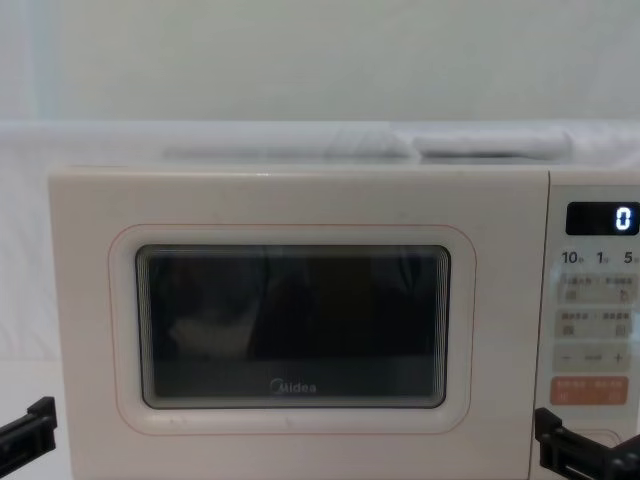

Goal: Press the button to open the microwave door with one hand; close the microwave door with the other hand.

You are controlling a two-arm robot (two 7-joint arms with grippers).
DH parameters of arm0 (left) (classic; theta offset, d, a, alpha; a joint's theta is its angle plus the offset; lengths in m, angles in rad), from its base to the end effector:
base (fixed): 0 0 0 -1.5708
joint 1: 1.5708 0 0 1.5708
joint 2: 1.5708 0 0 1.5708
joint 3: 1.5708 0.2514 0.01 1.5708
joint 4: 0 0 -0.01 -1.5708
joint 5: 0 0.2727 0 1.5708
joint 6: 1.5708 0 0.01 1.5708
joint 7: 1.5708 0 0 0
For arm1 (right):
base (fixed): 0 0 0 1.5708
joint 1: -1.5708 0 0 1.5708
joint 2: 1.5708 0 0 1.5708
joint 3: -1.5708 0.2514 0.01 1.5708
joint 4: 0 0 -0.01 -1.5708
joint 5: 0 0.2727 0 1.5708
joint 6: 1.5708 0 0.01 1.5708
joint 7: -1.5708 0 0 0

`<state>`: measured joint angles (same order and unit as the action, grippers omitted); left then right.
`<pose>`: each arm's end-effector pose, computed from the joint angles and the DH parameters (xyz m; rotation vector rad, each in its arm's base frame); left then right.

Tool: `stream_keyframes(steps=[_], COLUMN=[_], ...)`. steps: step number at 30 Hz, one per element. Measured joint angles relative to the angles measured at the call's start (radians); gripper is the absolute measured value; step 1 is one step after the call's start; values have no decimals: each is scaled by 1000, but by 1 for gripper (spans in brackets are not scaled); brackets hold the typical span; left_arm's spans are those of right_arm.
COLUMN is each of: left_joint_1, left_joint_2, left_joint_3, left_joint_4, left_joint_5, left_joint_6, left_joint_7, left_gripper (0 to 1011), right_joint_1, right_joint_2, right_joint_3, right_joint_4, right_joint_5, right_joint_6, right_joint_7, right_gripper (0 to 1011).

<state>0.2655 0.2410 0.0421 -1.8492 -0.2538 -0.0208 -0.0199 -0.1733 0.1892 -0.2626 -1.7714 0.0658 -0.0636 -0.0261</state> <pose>0.2269 0.0321 -0.2489 -0.0380 0.0140 1.4460 0.2378 0.0352 -0.2596 -0.0032 -0.0888 -1.3018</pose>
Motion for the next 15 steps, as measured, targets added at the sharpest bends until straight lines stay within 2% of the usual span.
stream_keyframes(steps=[15], left_joint_1=[0], left_joint_2=[0], left_joint_3=[0], left_joint_4=[0], left_joint_5=[0], left_joint_6=[0], left_joint_7=[0], left_gripper=[1001], right_joint_1=[0], right_joint_2=[0], right_joint_3=[0], right_joint_4=[0], right_joint_5=[0], right_joint_6=[0], right_joint_7=[0], right_gripper=[1002])
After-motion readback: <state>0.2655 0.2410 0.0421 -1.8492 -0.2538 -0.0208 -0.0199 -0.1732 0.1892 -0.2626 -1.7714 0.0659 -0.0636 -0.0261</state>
